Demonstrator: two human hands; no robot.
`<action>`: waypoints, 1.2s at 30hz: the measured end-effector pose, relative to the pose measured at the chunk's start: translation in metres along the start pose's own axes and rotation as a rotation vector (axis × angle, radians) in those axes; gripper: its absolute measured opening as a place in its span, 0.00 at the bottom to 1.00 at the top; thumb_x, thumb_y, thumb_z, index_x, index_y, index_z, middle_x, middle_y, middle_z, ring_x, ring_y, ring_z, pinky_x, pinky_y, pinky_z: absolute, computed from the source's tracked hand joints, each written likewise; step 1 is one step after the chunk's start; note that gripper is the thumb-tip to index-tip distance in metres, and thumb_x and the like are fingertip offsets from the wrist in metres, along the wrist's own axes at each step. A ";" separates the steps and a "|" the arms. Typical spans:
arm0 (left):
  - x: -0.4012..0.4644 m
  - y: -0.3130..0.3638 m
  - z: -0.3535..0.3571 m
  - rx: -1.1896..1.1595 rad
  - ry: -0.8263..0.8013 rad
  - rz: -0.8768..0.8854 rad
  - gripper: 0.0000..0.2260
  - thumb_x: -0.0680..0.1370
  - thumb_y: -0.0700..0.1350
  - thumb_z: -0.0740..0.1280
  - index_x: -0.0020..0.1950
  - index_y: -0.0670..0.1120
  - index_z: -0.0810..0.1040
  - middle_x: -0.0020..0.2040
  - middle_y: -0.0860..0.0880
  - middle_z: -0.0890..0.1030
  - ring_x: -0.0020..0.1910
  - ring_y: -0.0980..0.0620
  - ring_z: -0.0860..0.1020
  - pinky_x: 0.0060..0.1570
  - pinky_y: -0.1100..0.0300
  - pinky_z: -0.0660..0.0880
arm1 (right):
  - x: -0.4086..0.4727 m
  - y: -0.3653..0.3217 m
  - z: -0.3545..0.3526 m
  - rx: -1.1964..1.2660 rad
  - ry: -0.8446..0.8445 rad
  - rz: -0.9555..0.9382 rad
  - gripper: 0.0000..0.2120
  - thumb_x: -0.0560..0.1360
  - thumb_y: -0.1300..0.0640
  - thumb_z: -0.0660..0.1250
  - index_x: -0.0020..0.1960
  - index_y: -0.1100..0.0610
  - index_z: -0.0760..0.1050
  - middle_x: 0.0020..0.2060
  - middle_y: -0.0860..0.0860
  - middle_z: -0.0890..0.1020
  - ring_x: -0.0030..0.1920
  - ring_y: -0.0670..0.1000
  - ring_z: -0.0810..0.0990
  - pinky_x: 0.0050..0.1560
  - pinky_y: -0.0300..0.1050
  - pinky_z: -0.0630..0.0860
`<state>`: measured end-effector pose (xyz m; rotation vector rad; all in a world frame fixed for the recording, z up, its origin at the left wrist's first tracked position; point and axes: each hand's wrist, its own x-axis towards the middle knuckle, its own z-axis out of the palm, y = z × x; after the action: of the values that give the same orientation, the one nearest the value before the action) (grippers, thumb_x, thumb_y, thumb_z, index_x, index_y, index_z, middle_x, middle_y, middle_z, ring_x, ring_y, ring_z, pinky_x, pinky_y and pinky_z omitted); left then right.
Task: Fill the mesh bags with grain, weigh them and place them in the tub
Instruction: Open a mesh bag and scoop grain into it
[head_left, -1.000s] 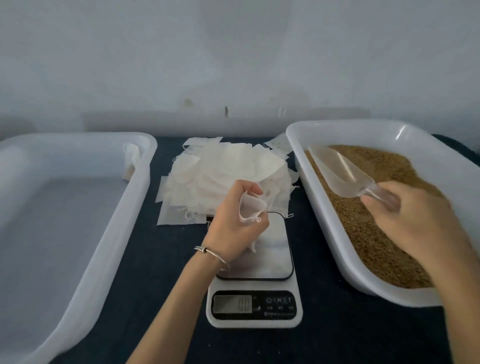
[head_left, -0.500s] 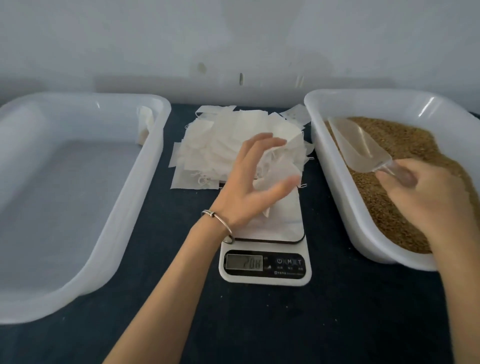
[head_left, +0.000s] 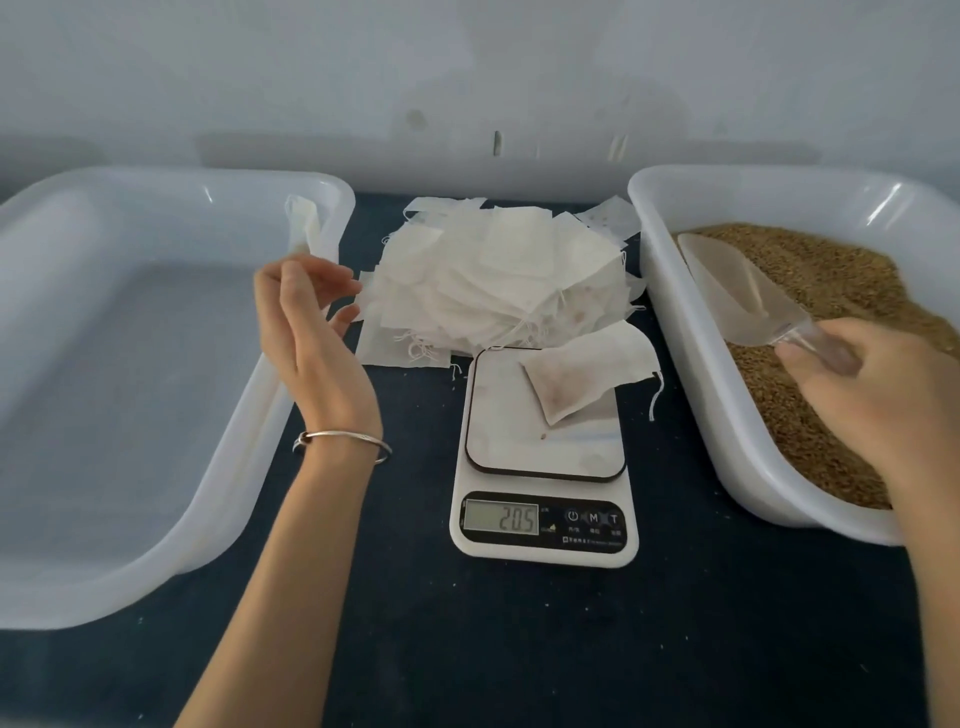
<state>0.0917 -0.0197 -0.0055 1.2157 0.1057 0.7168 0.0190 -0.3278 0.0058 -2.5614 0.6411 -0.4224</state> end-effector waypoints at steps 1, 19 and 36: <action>0.000 0.000 -0.001 0.003 0.004 -0.001 0.09 0.79 0.44 0.55 0.41 0.49 0.70 0.37 0.56 0.78 0.41 0.57 0.77 0.42 0.64 0.73 | 0.000 0.000 0.000 0.008 -0.002 0.002 0.13 0.75 0.44 0.64 0.56 0.48 0.77 0.38 0.47 0.78 0.41 0.54 0.77 0.43 0.50 0.73; -0.005 -0.002 0.001 0.112 -0.043 -0.012 0.06 0.77 0.42 0.57 0.42 0.49 0.71 0.39 0.55 0.77 0.40 0.57 0.76 0.42 0.63 0.73 | 0.000 -0.001 0.002 -0.303 -0.094 0.079 0.14 0.76 0.56 0.65 0.61 0.54 0.72 0.45 0.58 0.78 0.45 0.62 0.76 0.50 0.60 0.76; -0.014 0.004 0.009 0.228 -0.331 0.105 0.09 0.76 0.39 0.58 0.42 0.51 0.74 0.40 0.55 0.77 0.39 0.58 0.75 0.41 0.65 0.71 | 0.010 0.011 -0.015 -0.354 -0.094 -0.010 0.15 0.68 0.61 0.72 0.53 0.50 0.77 0.33 0.49 0.77 0.31 0.54 0.77 0.35 0.49 0.78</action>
<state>0.0829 -0.0340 -0.0031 1.5522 -0.1557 0.5960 0.0175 -0.3467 0.0142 -2.8973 0.7234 -0.2036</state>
